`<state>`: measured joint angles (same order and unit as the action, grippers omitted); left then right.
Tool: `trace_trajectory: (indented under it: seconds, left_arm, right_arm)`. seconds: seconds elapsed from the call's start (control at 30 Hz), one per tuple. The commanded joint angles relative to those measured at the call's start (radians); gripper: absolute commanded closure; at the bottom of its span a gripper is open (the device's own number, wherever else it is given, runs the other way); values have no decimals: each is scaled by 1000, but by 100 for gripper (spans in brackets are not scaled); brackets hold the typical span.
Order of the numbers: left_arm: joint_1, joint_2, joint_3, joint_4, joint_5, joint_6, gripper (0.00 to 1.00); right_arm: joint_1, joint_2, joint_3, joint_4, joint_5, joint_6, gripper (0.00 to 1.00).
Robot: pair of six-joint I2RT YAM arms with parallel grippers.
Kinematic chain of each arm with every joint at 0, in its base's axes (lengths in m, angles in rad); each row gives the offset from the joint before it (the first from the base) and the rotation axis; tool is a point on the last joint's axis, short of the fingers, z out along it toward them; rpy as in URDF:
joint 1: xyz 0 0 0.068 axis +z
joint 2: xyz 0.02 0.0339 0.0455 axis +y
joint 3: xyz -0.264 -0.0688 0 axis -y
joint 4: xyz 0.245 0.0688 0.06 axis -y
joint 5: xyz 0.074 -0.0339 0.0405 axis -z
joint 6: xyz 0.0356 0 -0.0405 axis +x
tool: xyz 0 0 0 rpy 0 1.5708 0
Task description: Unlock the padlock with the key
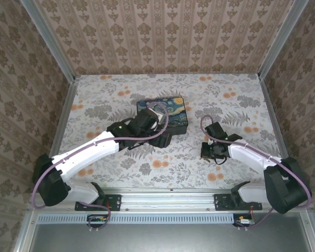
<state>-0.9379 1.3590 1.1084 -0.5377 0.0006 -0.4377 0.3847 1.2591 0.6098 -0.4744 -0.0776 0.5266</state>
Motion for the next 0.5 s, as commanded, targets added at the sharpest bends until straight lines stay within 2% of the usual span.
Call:
trace_trajectory:
  seconds: [0.0, 0.13, 0.3, 0.47]
  left_arm:
    - [-15, 49, -31, 100, 168, -68, 8]
    - [-14, 79, -84, 225, 295, -145, 10]
    - [-10, 118, -185, 523, 451, -306, 19]
    - [-38, 192, -220, 699, 439, -456, 28]
  right_arm:
    - [3, -55, -16, 27, -28, -28, 100]
    - [2, -74, -4, 6, -48, -23, 100]
    - [3, -97, 23, 4, -84, 21, 99]
    - [7, -130, 55, 24, -134, 75, 99]
